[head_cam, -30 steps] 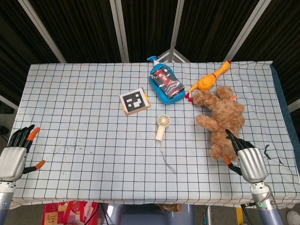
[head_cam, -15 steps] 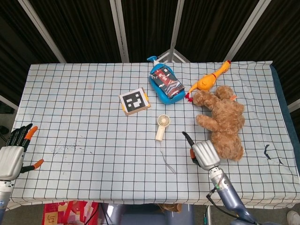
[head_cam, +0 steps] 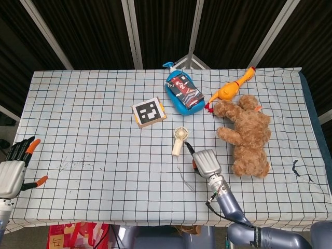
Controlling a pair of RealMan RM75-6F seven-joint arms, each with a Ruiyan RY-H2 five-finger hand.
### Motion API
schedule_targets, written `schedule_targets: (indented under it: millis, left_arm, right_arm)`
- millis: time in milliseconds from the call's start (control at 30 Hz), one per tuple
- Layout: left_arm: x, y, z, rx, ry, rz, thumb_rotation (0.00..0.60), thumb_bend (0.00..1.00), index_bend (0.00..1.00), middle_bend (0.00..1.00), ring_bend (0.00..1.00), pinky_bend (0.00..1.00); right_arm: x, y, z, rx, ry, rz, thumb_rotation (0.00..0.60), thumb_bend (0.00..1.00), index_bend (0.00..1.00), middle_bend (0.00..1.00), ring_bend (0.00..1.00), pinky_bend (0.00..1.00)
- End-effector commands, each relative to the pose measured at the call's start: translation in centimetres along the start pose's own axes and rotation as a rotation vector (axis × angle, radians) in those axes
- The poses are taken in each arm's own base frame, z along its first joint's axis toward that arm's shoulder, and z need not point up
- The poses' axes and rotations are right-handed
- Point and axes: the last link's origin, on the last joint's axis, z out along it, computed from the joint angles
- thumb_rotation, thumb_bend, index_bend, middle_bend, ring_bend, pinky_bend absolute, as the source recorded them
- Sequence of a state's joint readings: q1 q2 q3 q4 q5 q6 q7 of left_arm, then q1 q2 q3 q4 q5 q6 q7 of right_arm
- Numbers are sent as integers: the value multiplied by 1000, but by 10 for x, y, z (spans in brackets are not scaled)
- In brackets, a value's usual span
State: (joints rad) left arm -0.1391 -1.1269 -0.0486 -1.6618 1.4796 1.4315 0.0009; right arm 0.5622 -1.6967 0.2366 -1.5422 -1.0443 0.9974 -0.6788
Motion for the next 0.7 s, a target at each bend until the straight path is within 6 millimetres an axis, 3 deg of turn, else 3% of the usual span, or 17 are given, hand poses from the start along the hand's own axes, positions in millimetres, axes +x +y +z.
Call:
schedule_targets:
  millis: [33, 700]
  left_arm:
    - [1, 0, 0, 2, -2, -6, 600, 47, 0, 0, 0, 0]
    - [1, 0, 1, 8, -10, -19, 600, 47, 0, 0, 0, 0]
  right_arm:
    - [-2, -5, 9, -8, -8, 13, 600, 767, 0, 816, 917, 914]
    - [-8, -21, 24, -13, -23, 48, 600, 767, 0, 816, 917, 914]
